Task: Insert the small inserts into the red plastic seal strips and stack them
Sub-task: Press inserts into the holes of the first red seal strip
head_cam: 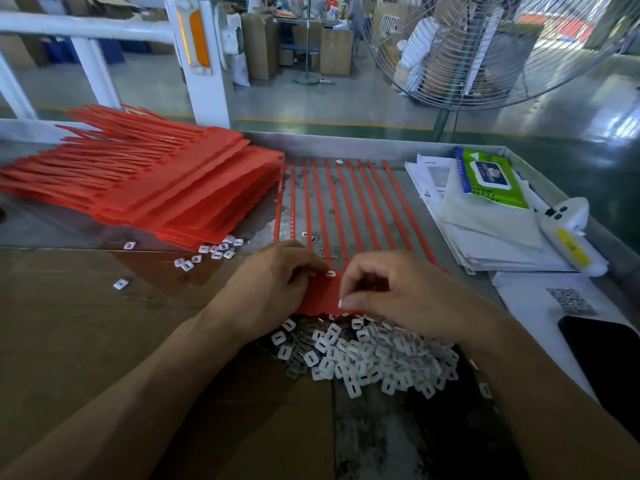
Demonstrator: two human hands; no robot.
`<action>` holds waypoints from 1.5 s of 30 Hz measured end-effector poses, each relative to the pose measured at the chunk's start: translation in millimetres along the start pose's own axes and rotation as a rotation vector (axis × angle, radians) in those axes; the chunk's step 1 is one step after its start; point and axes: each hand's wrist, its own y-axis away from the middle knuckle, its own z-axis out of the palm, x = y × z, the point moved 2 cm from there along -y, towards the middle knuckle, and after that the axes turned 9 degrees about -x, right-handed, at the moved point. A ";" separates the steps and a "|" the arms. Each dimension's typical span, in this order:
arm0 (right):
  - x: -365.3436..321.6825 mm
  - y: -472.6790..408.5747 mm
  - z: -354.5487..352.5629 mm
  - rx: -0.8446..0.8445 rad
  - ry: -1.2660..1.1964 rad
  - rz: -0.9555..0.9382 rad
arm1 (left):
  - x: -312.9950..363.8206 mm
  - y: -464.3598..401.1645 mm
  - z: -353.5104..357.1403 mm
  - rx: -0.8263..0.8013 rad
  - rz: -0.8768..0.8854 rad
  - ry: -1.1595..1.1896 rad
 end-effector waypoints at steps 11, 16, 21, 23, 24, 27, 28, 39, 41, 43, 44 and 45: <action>15.3 -19.3 1.6 0.350 0.058 0.304 | -0.9 -1.3 3.7 0.015 0.013 -0.022; 9.9 -21.6 0.1 0.276 0.095 0.346 | -0.6 -0.2 4.5 0.012 0.026 -0.032; 6.5 -24.0 0.9 0.280 0.142 0.355 | 1.6 0.4 4.0 0.008 0.015 -0.039; 4.6 -24.9 1.9 0.297 0.154 0.331 | 2.3 0.5 3.8 0.005 0.012 -0.042; 3.6 -24.9 2.5 0.305 0.164 0.314 | 2.4 0.5 3.7 0.005 0.011 -0.043; 1.6 -22.9 2.4 0.319 0.192 0.269 | 2.1 0.4 3.6 -0.001 0.008 -0.051; 1.2 -21.5 1.8 0.311 0.205 0.257 | 1.7 0.3 3.6 -0.003 0.007 -0.051; -8.2 -12.8 4.6 0.148 0.580 0.251 | -2.0 0.5 5.8 0.006 0.007 -0.043; -7.8 -12.0 4.8 0.152 0.545 0.244 | -2.1 0.6 5.4 0.004 0.004 -0.042; -6.8 -7.1 2.7 0.169 0.481 0.218 | -1.9 0.2 5.0 -0.005 0.003 -0.039; -6.9 -4.3 0.4 0.182 0.450 0.188 | -2.2 -0.2 5.0 -0.010 0.005 -0.041; -7.2 -1.9 -2.6 0.193 0.408 0.154 | -2.6 -0.6 4.9 -0.012 0.008 -0.043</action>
